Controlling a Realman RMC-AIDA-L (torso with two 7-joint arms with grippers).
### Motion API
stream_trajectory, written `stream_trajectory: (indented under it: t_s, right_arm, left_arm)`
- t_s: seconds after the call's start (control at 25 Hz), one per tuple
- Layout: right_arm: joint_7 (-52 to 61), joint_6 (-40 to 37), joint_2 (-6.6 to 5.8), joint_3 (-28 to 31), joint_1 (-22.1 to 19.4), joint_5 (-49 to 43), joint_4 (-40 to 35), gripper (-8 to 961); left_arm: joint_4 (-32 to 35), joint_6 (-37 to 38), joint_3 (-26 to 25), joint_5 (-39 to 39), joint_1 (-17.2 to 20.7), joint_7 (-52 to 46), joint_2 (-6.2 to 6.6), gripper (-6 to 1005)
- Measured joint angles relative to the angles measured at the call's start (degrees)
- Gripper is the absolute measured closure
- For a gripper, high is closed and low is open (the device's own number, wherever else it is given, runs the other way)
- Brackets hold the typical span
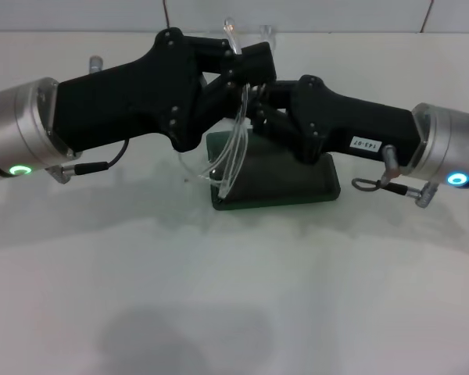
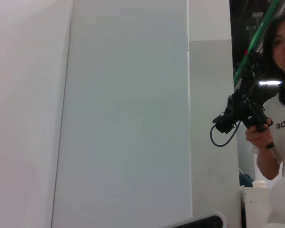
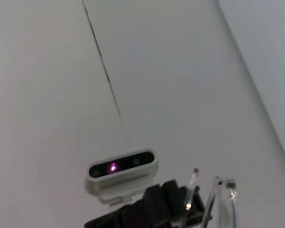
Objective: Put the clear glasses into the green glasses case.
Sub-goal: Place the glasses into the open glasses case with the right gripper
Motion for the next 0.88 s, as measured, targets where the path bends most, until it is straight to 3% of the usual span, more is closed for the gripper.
stream_trajectory:
  t_s: [0.88]
  right_arm:
    - [-0.4,-1.1,0.14,2.7,-2.5,-1.3,-0.1,845]
  left_arm:
    - [0.0,0.2,-0.5,0.0,0.7,0.1,0.00,944]
